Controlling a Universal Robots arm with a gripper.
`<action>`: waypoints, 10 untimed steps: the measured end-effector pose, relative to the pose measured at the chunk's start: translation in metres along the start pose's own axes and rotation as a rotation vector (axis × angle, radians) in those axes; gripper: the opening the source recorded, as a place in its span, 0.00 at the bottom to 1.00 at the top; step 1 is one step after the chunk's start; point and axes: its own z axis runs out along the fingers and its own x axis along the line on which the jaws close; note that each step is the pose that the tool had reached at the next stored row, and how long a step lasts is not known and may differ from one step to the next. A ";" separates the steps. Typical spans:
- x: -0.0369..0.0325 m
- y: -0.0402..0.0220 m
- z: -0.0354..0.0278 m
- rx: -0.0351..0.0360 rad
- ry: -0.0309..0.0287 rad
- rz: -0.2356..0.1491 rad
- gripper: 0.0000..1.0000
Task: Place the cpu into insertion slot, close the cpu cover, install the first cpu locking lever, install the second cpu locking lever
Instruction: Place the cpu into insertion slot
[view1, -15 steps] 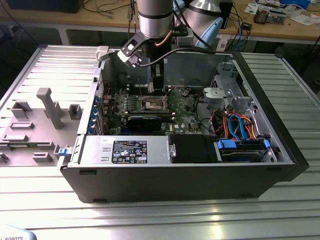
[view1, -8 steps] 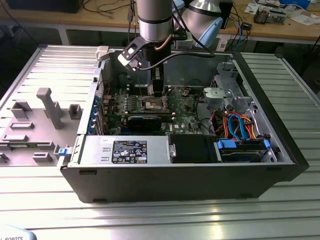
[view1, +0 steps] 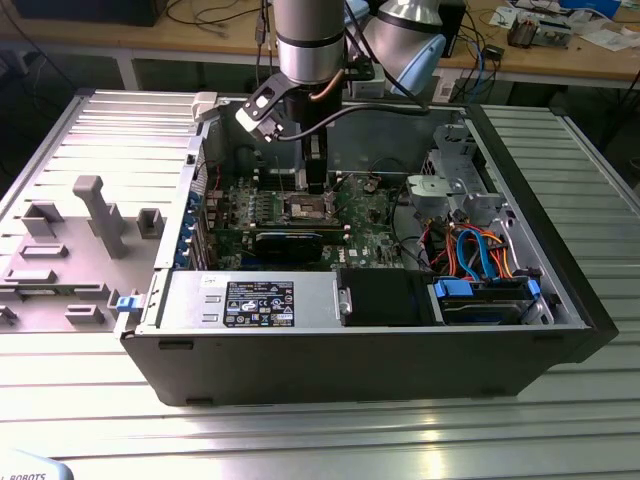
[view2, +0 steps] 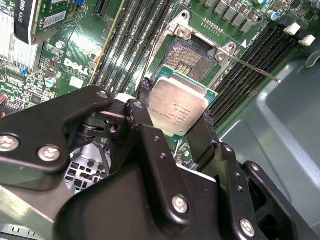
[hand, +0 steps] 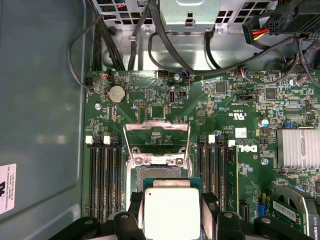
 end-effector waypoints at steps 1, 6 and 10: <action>0.0000 0.0000 0.0000 0.0000 0.0000 0.000 0.55; 0.0004 -0.0008 0.0060 -0.0002 0.0001 0.000 0.55; 0.0015 -0.0019 0.0179 -0.0003 0.0003 0.002 0.55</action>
